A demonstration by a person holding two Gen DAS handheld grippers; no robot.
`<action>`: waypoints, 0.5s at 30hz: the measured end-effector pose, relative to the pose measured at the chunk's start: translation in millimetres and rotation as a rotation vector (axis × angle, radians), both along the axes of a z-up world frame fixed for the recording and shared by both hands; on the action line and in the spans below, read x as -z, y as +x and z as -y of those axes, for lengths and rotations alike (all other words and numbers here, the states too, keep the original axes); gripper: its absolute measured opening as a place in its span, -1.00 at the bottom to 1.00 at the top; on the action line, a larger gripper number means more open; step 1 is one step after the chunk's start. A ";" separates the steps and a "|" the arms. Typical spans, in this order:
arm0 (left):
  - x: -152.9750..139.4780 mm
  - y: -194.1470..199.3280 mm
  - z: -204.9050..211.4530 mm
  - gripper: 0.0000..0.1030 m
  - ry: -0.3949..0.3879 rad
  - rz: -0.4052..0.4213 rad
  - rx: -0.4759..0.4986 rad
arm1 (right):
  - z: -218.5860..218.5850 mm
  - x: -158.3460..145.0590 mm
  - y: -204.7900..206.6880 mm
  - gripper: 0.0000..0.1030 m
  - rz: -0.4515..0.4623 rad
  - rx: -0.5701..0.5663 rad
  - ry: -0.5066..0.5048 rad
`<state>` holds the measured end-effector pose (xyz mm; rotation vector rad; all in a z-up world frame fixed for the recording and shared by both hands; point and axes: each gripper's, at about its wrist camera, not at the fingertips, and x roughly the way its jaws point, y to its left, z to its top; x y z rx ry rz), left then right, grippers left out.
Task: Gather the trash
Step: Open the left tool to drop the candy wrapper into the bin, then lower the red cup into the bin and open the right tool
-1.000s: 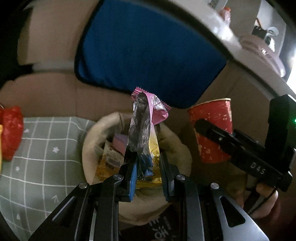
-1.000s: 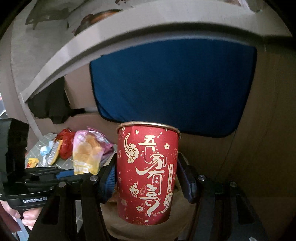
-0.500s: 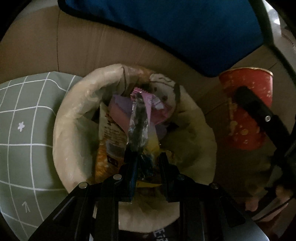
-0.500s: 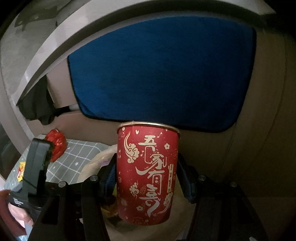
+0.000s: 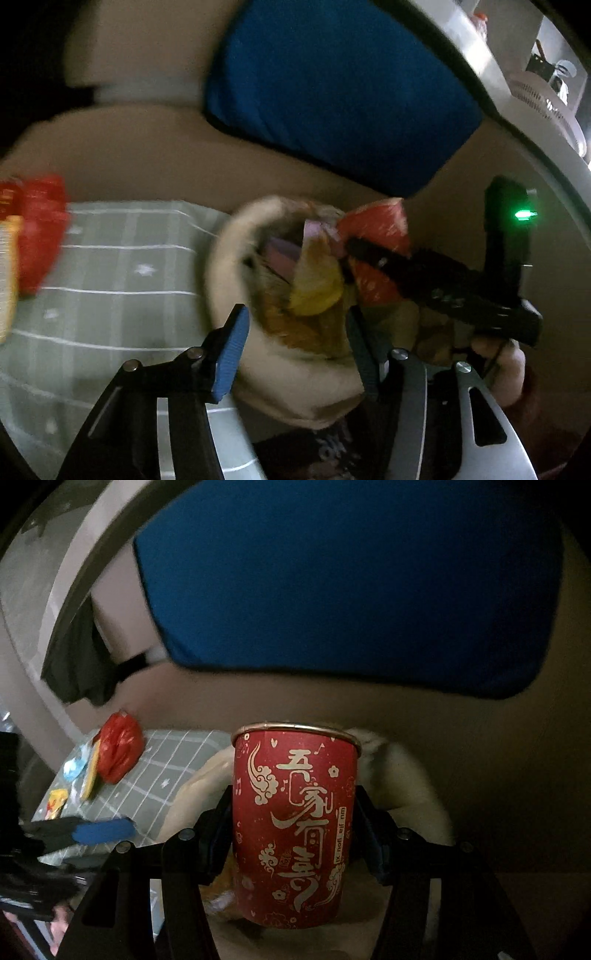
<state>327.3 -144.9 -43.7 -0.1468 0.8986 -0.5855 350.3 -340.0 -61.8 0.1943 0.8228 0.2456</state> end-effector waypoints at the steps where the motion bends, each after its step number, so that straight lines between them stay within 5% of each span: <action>1: -4.6 -5.5 -7.4 0.09 0.010 0.025 -0.027 | -5.2 7.6 5.1 0.11 -0.035 -0.003 -0.008; 10: -35.9 -41.5 -70.2 0.14 0.040 0.199 -0.254 | -9.8 42.4 27.5 0.15 -0.219 0.063 -0.024; 15: -40.5 -53.3 -93.6 0.14 -0.008 0.184 -0.259 | -10.0 24.2 6.3 0.34 -0.139 0.085 -0.058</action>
